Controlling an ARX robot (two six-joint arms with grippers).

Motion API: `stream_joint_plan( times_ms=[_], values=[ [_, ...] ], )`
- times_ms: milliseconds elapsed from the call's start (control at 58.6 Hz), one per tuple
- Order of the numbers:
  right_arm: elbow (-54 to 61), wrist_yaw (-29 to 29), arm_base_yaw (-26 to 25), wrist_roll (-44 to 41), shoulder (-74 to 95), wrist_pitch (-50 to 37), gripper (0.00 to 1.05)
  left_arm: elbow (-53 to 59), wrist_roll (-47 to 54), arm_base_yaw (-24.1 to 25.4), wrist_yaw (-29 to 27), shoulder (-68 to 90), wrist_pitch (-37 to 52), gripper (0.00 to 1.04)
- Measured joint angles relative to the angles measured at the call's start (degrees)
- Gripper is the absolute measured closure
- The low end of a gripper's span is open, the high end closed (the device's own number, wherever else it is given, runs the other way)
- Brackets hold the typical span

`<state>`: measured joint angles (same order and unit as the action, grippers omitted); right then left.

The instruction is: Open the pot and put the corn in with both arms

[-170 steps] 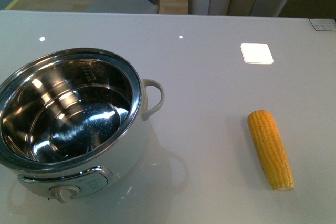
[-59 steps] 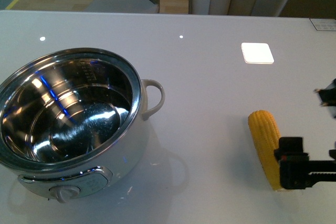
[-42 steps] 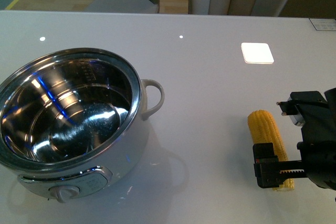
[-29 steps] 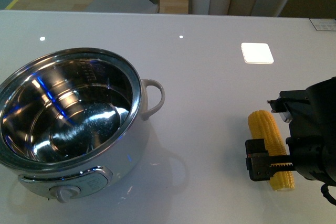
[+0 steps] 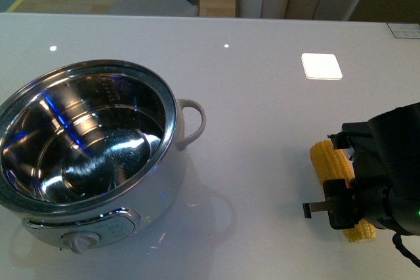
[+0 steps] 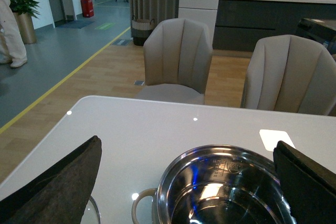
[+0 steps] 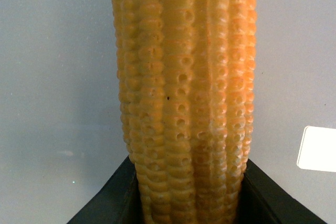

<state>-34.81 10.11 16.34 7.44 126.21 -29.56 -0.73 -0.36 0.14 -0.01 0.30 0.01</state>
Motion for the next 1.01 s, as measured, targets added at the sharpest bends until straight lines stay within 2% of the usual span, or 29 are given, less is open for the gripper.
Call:
stream_joint_plan(
  times_ms=[188, 341, 426, 597, 1006],
  values=[
    [4.15, -2.75, 0.59, 0.09, -8.44, 0.28, 0.79, 0.0, 0.0, 0.0, 0.0, 0.0, 0.0, 0.07],
    [4.33, -6.19, 1.64, 3.17, -19.82, 4.79, 0.82, 0.0, 0.0, 0.0, 0.0, 0.0, 0.0, 0.07],
    [1.44, -7.96, 3.69, 6.58, -26.1, 8.92, 0.82, 0.0, 0.0, 0.0, 0.0, 0.0, 0.0, 0.07],
    [-5.42, -9.42, 8.0, 11.78, -27.91, 13.11, 0.82, 0.0, 0.0, 0.0, 0.0, 0.0, 0.0, 0.07],
    [-24.41, -11.06, 18.82, 23.41, -19.71, 18.12, 0.84, 0.0, 0.0, 0.0, 0.0, 0.0, 0.0, 0.07]
  ],
)
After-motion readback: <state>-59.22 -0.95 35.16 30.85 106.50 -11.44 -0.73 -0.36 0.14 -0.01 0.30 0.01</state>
